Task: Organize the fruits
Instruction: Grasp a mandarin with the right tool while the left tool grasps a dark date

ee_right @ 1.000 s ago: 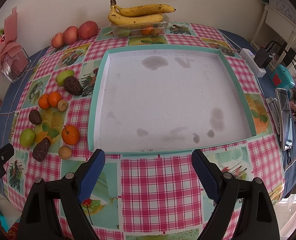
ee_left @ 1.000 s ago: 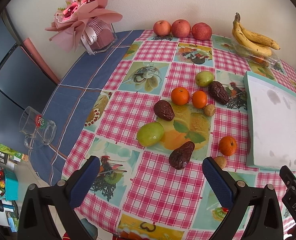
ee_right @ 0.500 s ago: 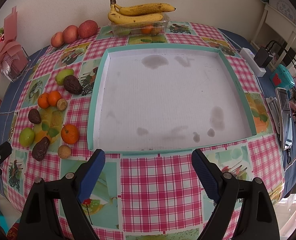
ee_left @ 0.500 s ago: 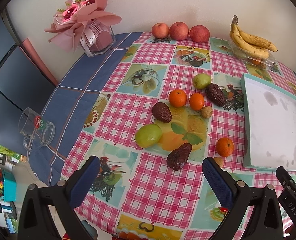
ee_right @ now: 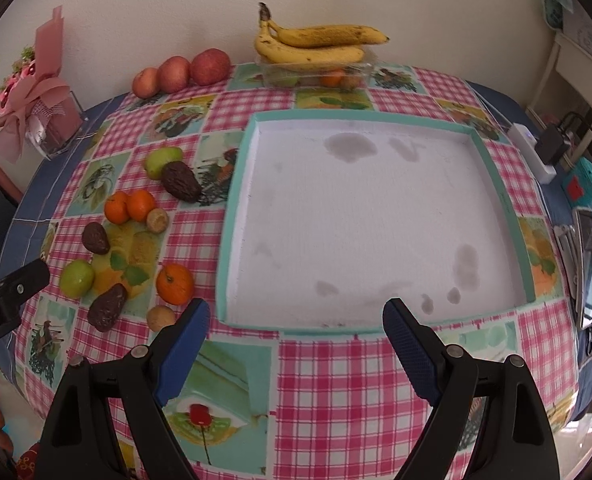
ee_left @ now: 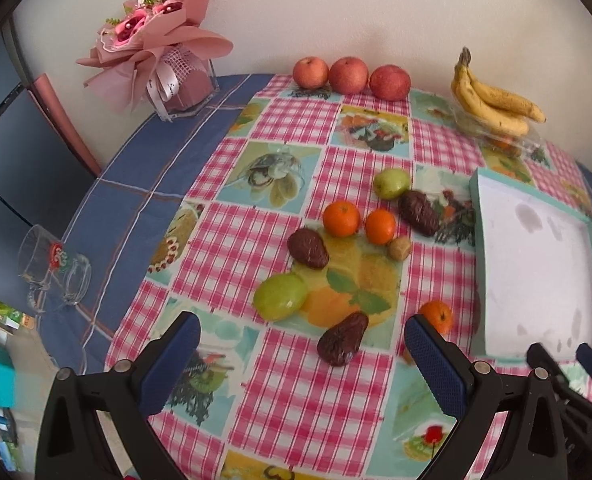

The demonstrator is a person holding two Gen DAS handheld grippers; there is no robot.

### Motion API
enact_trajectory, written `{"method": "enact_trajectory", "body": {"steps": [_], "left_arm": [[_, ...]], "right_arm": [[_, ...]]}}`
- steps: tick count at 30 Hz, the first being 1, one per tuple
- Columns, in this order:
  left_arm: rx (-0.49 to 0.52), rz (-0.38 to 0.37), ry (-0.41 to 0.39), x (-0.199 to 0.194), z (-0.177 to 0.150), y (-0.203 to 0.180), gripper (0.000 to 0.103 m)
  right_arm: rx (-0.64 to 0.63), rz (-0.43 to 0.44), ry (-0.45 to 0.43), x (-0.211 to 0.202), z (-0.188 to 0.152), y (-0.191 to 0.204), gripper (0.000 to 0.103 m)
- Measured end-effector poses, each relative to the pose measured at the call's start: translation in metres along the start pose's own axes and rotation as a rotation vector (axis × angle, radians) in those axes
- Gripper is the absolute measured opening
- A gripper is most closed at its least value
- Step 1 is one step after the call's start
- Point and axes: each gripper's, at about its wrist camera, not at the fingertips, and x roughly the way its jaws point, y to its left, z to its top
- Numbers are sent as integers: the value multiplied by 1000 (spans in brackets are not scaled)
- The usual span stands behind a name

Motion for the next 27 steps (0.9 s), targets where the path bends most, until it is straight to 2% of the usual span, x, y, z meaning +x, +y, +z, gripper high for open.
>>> {"method": "enact_trajectory", "body": {"steps": [6, 10, 13, 14, 17, 18, 22, 27], "left_arm": [[-64, -67, -85, 3, 10, 10, 103], [-69, -47, -93, 7, 13, 17, 103], [-85, -77, -50, 13, 13, 25, 103], [-99, -89, -47, 14, 12, 29, 103], [-115, -110, -50, 15, 10, 36, 103], [-117, -117, -46, 16, 10, 37, 103], [-133, -142, -12, 24, 6, 40, 103], [-145, -171, 85, 42, 0, 37, 101]], "right_arm": [[-78, 30, -55, -3, 12, 22, 89], [-45, 100, -56, -3, 19, 27, 88], [-32, 140, -68, -4, 23, 32, 81], [-31, 151, -73, -5, 25, 34, 74], [-16, 197, -83, -8, 28, 38, 70], [-12, 215, -85, -9, 29, 39, 63], [-19, 250, -85, -7, 34, 48, 60], [-23, 249, -23, 15, 38, 56, 52]]}}
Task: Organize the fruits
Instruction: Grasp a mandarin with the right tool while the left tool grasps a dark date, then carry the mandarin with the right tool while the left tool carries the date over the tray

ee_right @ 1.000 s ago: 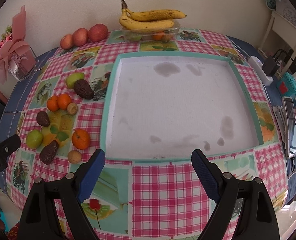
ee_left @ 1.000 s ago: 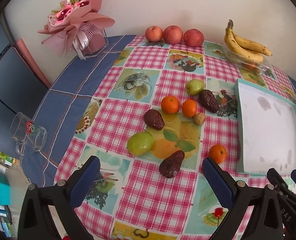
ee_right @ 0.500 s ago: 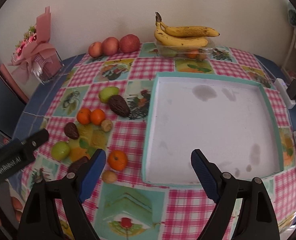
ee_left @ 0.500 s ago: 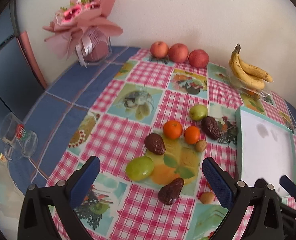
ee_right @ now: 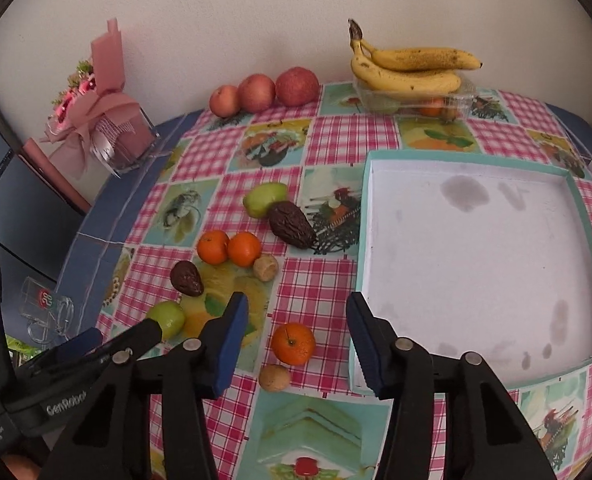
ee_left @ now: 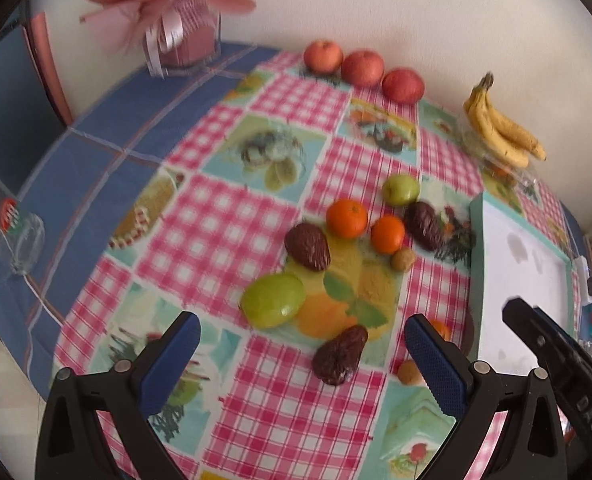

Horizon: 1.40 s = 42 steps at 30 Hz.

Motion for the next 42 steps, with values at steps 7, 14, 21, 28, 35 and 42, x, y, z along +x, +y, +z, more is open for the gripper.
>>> {"method": "enact_trajectory", "body": {"steps": [7, 14, 21, 28, 35, 42], "left_arm": [[-14, -36, 132, 27, -11, -3, 86], [-72, -102, 223, 43, -19, -2, 69], [-85, -125, 265, 50, -23, -3, 53], [-98, -146, 283, 53, -26, -5, 37], [-136, -123, 243, 45, -23, 4, 36], [-184, -91, 184, 36, -19, 19, 36]], "right_arm": [[39, 20, 114, 35, -1, -8, 43], [49, 36, 194, 56, -7, -8, 40], [44, 50, 237, 68, -13, -7, 37], [41, 64, 241, 67, -14, -4, 30], [52, 65, 234, 68, -15, -6, 30], [70, 75, 233, 68, -15, -8, 31]]}}
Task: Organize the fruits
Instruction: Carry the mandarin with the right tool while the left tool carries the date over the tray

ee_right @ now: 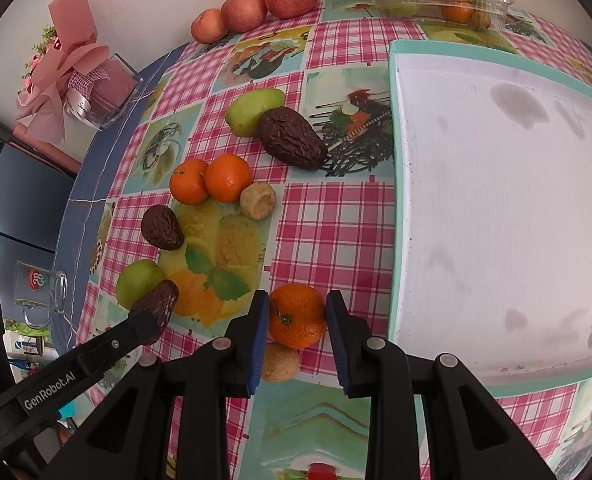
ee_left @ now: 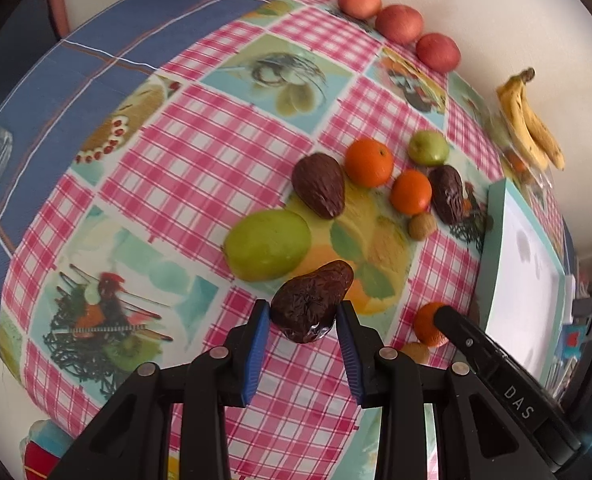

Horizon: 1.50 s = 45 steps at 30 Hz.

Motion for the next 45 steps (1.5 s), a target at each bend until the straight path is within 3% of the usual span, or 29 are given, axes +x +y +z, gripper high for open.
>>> {"method": "enact_trajectory", "body": {"steps": [5, 12, 18, 23, 30, 34, 40, 45], "left_arm": [[-19, 22, -33, -4, 0, 5, 36], [-21, 22, -44, -7, 0, 4, 36], [-33, 39, -51, -14, -1, 3, 36], [12, 47, -81, -26, 11, -19, 36], [126, 13, -102, -34, 16, -71, 36], [211, -32, -99, -37, 14, -108, 36], [364, -63, -84, -33, -2, -163, 36], [468, -118, -78, -30, -24, -200, 36]], "right_arm": [[20, 48, 36, 8, -1, -1, 34], [-9, 24, 38, 8, -4, 5, 34], [15, 41, -33, -18, 2, 4, 34], [58, 10, -92, -45, 11, -7, 34], [124, -182, -150, -78, 15, -48, 34], [189, -215, -174, -98, 14, -87, 34], [308, -354, -219, -132, 9, -146, 34], [377, -410, -261, -161, 0, -182, 34]]}}
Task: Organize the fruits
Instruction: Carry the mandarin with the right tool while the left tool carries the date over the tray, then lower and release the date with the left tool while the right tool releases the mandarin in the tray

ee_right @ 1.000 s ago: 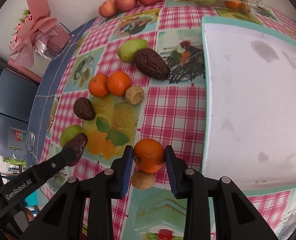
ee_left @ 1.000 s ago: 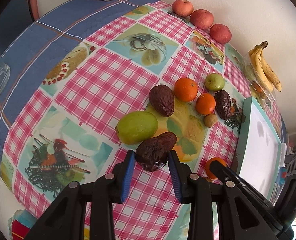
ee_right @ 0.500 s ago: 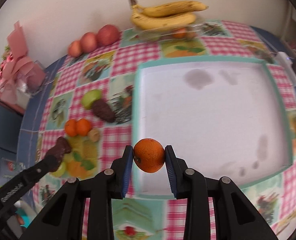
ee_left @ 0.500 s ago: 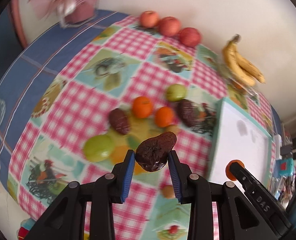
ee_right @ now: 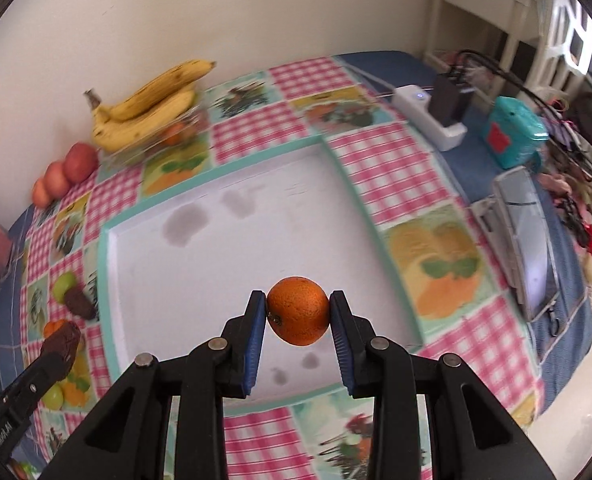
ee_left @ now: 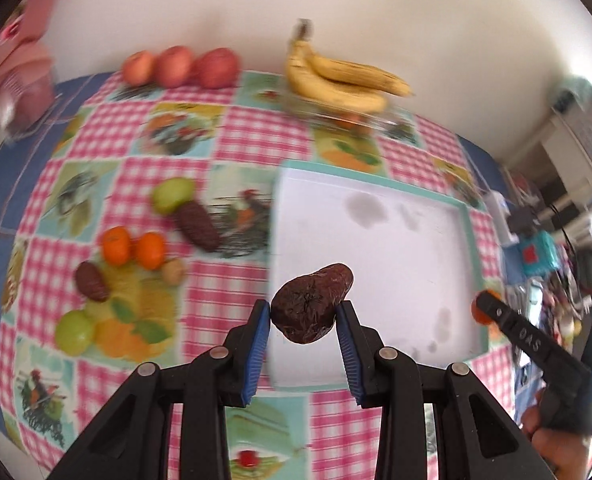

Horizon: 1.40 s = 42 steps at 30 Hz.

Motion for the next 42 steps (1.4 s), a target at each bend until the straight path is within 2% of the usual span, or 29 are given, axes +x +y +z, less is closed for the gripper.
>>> {"method": "enact_trajectory", "body": {"steps": [5, 7, 11, 16, 20, 34, 38, 39, 41, 42], "left_arm": [[99, -12, 27, 19, -13, -31, 36], [119, -32, 56, 33, -19, -37, 36], [145, 12, 107, 60, -29, -41, 36], [130, 45, 141, 76, -34, -35, 36], [113, 42, 167, 84, -37, -31, 36], [144, 59, 144, 76, -30, -35, 37], [129, 71, 130, 68, -25, -31, 38], [122, 81, 130, 67, -24, -28, 41], [99, 118, 124, 65, -21, -18, 60], [86, 145, 115, 65, -20, -14, 76]], "right_arm": [[16, -6, -3, 0, 2, -9, 34], [1, 3, 28, 14, -2, -5, 34], [2, -20, 125, 46, -14, -5, 34], [8, -43, 155, 60, -19, -8, 34], [6, -49, 171, 64, -20, -9, 34], [32, -41, 169, 62, -15, -15, 36], [38, -56, 149, 55, -13, -16, 69], [35, -58, 145, 54, -13, -16, 72], [23, -58, 138, 52, -13, -14, 77], [19, -59, 136, 52, -14, -13, 84]]}}
